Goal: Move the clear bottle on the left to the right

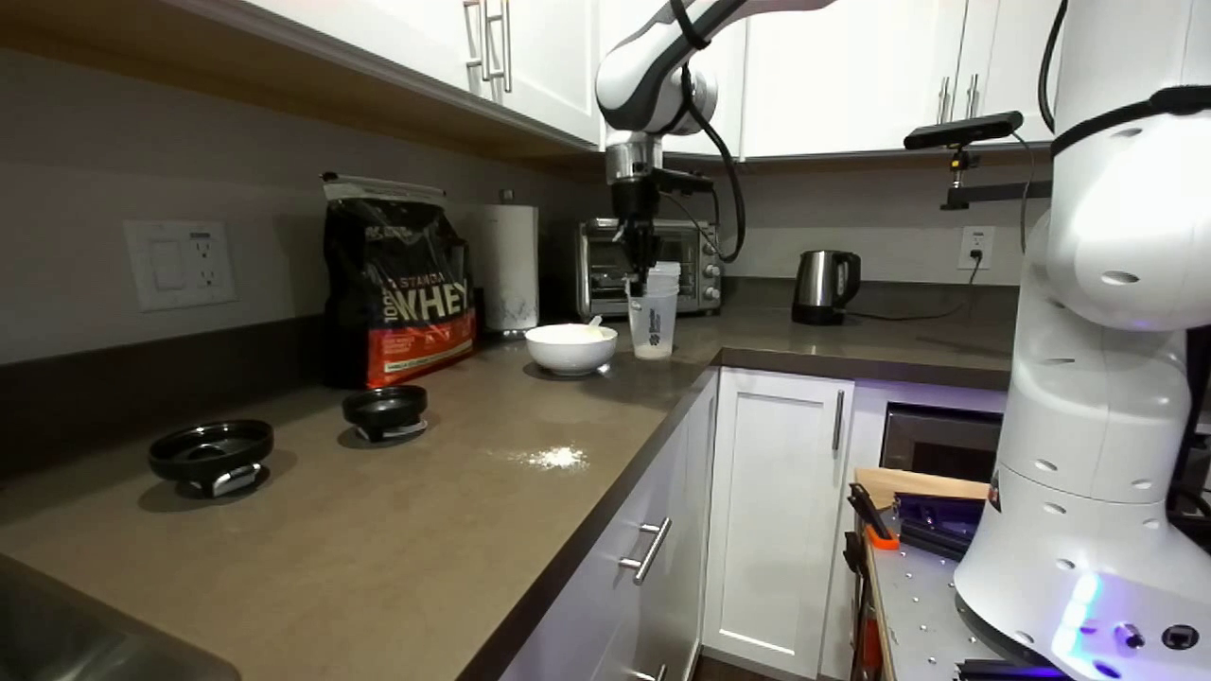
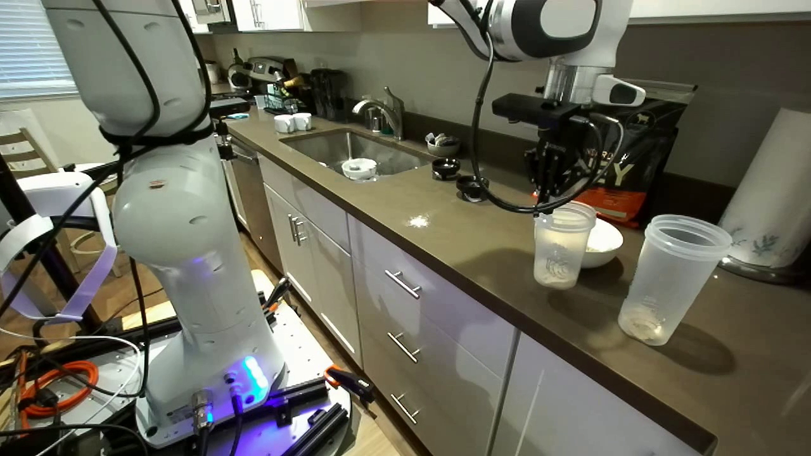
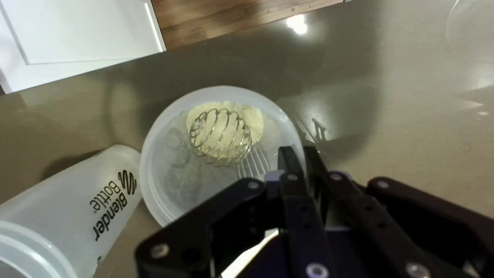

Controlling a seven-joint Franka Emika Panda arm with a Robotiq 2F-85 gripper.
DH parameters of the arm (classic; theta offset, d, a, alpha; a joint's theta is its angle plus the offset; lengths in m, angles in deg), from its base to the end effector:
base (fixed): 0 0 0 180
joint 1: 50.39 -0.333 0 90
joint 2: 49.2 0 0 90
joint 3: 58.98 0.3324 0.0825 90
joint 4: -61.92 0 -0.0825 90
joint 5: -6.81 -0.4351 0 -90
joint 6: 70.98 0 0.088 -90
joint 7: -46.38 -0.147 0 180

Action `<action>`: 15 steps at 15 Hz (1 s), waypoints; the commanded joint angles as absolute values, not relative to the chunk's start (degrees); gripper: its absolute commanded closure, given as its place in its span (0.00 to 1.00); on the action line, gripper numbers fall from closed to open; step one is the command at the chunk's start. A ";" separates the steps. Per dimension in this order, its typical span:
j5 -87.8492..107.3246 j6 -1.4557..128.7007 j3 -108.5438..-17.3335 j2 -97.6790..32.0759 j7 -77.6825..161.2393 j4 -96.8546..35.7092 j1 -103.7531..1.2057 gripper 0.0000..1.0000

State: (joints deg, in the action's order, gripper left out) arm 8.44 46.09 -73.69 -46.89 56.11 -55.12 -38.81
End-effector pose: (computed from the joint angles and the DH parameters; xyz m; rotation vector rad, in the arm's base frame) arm 0.5348 -0.2665 0.3709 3.0895 -0.4284 -0.0742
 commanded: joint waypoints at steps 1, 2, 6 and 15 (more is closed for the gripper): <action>4.47 49.06 -73.43 -43.39 59.85 -53.24 -37.10 0.98; 3.35 49.89 -73.38 -42.70 60.59 -53.30 -36.79 0.98; 0.91 51.07 -73.17 -40.54 62.26 -53.03 -35.65 0.98; 2.94 48.33 -72.87 -40.89 60.48 -51.07 -35.52 0.37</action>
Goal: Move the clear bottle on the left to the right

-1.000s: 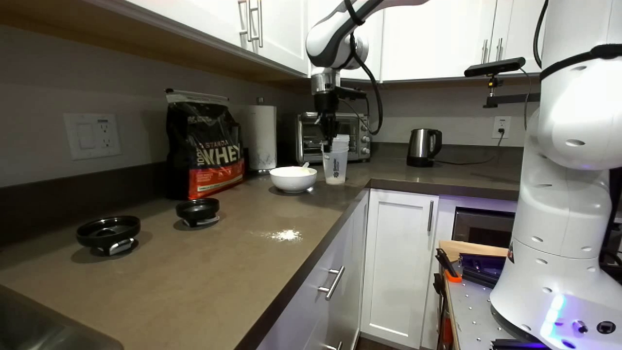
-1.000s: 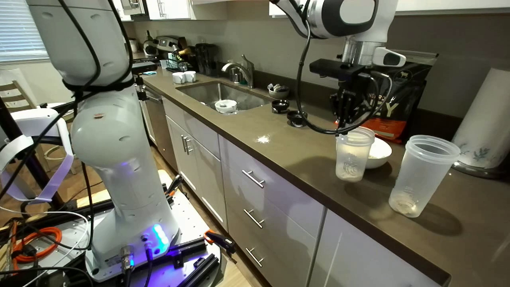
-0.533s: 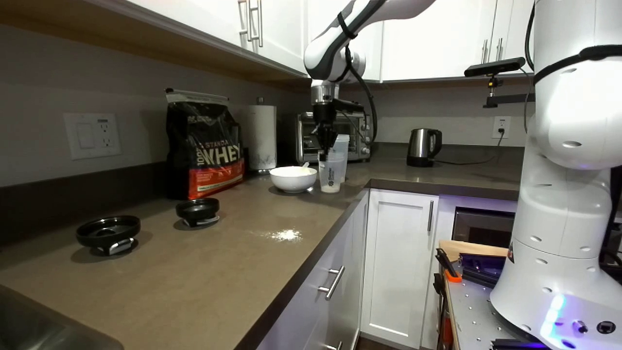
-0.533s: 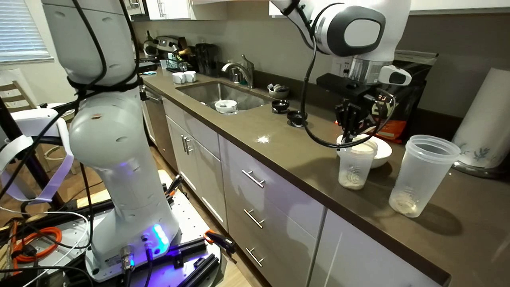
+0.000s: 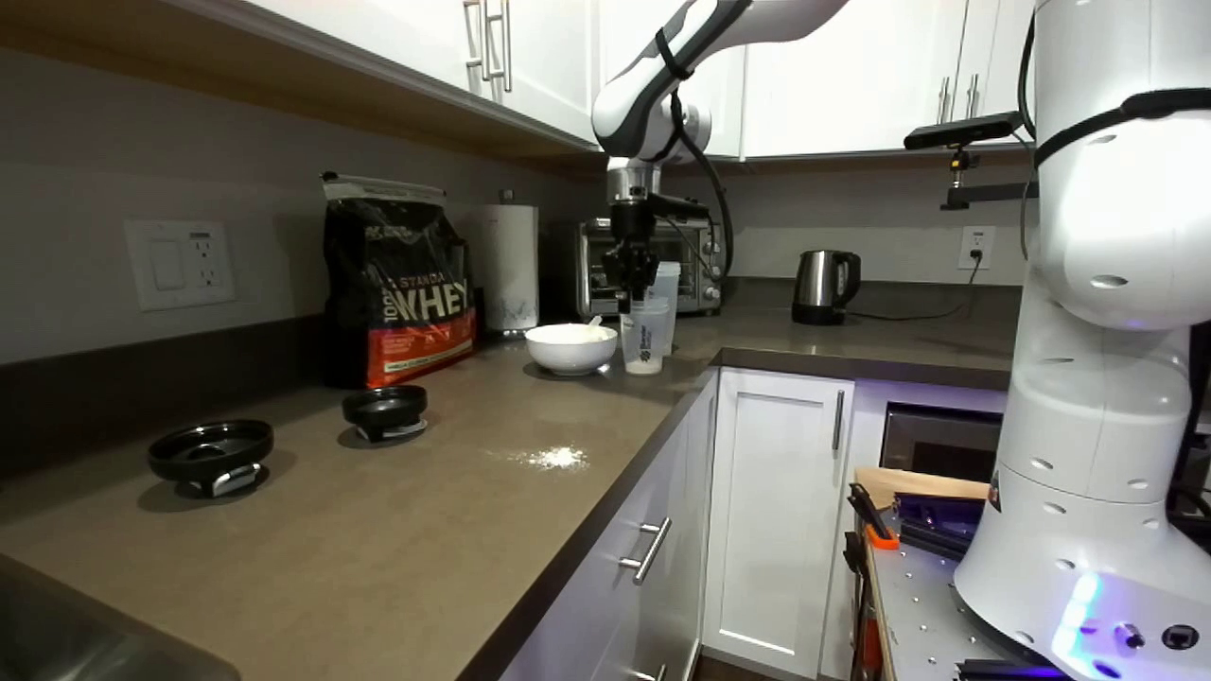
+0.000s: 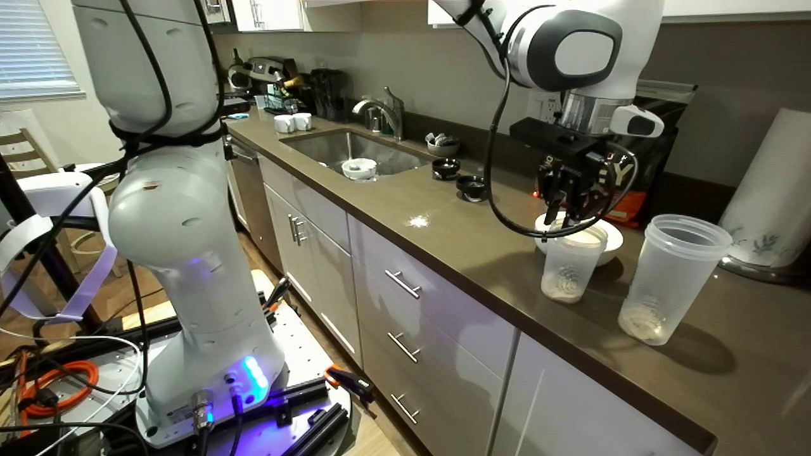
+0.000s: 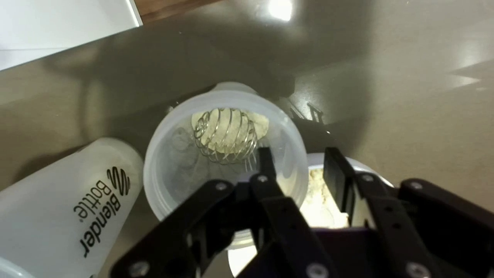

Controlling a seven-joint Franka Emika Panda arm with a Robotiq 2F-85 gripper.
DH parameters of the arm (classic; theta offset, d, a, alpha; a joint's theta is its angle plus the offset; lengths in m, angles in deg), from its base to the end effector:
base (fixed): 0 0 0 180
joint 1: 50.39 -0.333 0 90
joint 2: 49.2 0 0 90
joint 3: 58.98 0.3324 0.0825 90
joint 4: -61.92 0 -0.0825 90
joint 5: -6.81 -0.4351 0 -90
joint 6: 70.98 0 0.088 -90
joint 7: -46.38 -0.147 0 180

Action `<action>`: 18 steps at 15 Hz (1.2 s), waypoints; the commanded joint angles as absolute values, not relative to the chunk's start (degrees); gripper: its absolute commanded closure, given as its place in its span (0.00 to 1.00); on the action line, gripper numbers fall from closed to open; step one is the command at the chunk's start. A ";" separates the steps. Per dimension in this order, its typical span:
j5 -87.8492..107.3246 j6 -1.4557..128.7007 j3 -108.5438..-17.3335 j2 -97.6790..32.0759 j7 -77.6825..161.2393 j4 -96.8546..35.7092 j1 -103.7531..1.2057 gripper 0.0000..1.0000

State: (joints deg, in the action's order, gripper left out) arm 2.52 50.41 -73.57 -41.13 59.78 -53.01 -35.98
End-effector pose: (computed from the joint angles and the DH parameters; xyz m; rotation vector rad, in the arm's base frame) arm 0.5478 -0.2950 0.3361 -3.0698 0.4797 0.0174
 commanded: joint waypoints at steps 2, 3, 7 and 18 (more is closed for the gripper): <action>3.85 47.62 -72.38 -42.26 60.22 -50.81 -36.09 0.23; 4.33 47.18 -72.10 -42.95 59.99 -50.63 -36.48 0.16; 7.41 43.99 -70.02 -46.70 59.49 -50.14 -38.82 0.00; 6.35 30.88 -62.21 -53.54 59.16 -51.05 -47.49 0.00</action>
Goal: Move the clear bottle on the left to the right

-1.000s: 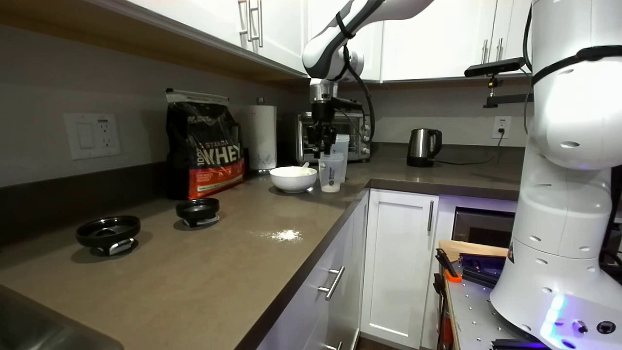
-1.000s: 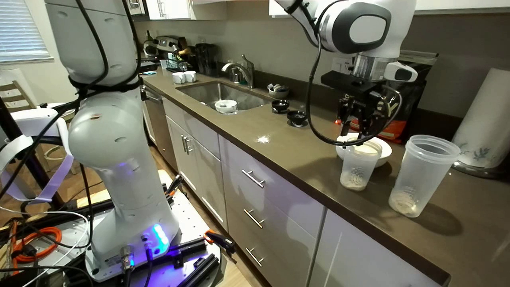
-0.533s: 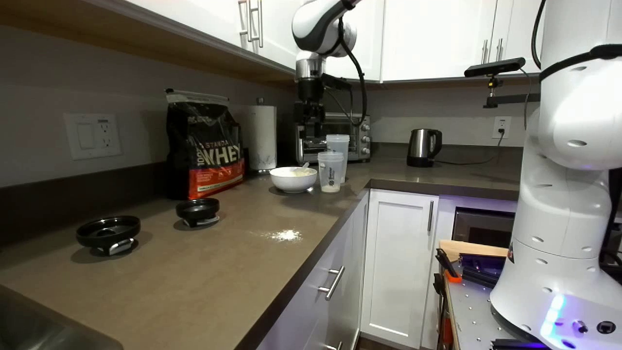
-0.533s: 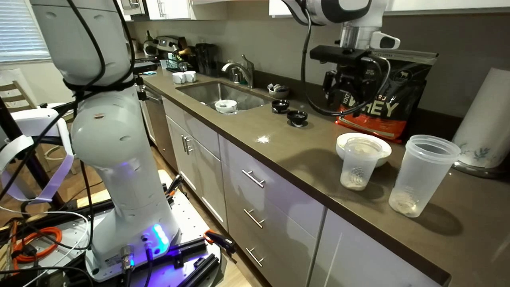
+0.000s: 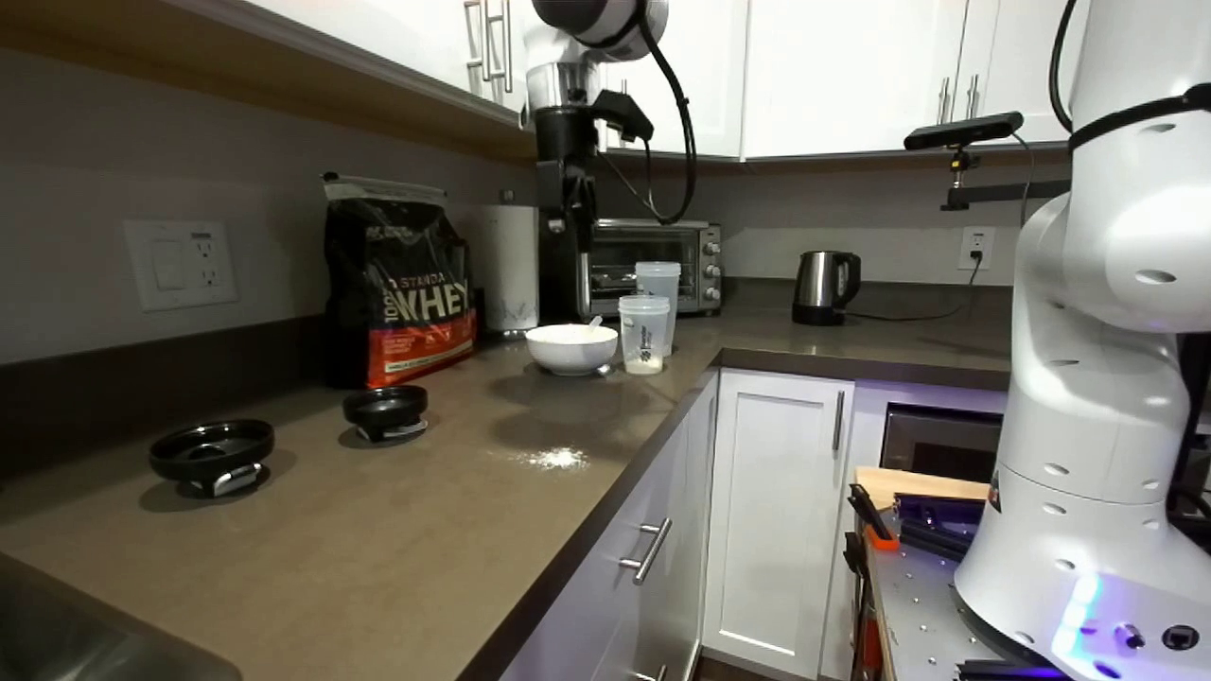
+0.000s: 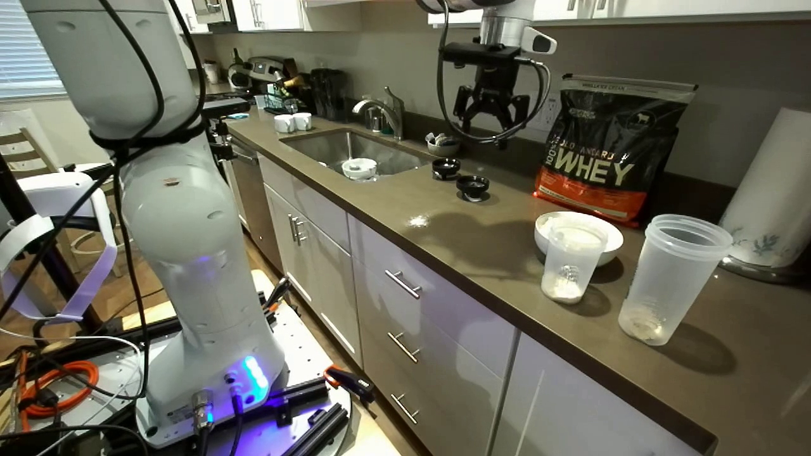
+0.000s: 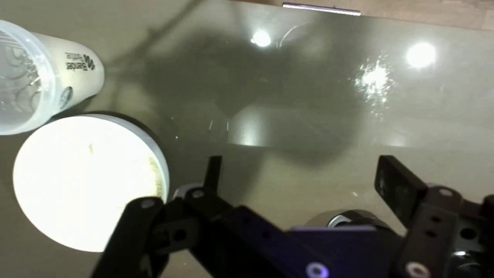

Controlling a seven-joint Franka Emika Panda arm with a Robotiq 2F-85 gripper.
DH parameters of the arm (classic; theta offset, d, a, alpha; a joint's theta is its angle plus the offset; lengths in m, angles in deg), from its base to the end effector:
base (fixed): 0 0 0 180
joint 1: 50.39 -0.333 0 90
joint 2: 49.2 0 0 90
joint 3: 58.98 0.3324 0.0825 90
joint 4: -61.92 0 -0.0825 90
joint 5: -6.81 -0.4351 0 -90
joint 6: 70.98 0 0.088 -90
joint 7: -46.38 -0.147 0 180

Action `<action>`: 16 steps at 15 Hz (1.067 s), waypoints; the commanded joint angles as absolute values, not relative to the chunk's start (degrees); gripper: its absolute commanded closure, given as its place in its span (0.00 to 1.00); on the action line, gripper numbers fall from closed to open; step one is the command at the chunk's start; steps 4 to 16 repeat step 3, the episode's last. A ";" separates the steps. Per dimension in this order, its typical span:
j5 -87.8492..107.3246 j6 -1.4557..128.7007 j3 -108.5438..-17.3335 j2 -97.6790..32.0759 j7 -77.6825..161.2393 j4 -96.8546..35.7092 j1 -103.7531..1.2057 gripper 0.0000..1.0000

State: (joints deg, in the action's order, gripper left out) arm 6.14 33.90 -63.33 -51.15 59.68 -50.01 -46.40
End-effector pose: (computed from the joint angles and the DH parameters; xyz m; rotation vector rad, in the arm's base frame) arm 0.5768 -0.0834 0.4426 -3.1059 -0.1293 0.1321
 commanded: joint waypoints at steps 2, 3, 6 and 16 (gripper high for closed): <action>6.50 29.22 -61.41 -54.45 58.90 -51.13 -48.43 0.00; 6.56 28.53 -61.07 -54.85 58.77 -51.15 -48.82 0.00; 6.56 28.53 -61.07 -54.85 58.77 -51.15 -48.82 0.00; 6.56 28.53 -61.07 -54.85 58.77 -51.15 -48.82 0.00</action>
